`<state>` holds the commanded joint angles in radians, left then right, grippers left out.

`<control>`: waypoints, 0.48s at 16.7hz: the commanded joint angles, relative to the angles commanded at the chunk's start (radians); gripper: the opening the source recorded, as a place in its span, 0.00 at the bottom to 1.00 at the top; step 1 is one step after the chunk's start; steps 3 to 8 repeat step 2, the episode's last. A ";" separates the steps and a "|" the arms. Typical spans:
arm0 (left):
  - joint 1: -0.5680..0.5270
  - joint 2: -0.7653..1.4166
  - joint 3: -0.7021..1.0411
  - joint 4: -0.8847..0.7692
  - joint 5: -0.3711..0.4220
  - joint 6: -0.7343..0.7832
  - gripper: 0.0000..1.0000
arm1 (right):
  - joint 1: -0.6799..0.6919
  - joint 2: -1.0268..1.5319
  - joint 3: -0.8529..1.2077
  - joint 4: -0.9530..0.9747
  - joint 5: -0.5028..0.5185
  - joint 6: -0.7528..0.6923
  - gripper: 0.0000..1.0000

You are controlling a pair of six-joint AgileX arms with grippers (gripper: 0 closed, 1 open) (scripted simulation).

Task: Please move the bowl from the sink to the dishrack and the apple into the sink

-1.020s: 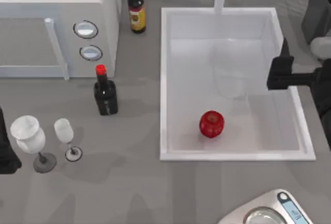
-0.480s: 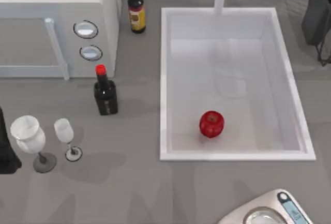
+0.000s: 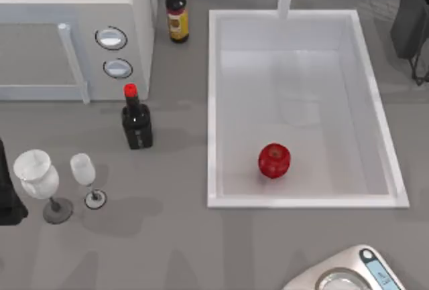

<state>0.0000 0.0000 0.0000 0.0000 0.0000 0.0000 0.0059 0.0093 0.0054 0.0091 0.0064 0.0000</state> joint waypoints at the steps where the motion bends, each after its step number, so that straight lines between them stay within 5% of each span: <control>1: 0.000 0.000 0.000 0.000 0.000 0.000 1.00 | -0.006 -0.009 -0.005 -0.009 -0.006 0.000 1.00; 8: 0.000 0.000 0.000 0.000 0.000 0.000 1.00 | -0.006 -0.009 -0.005 -0.009 -0.006 0.000 1.00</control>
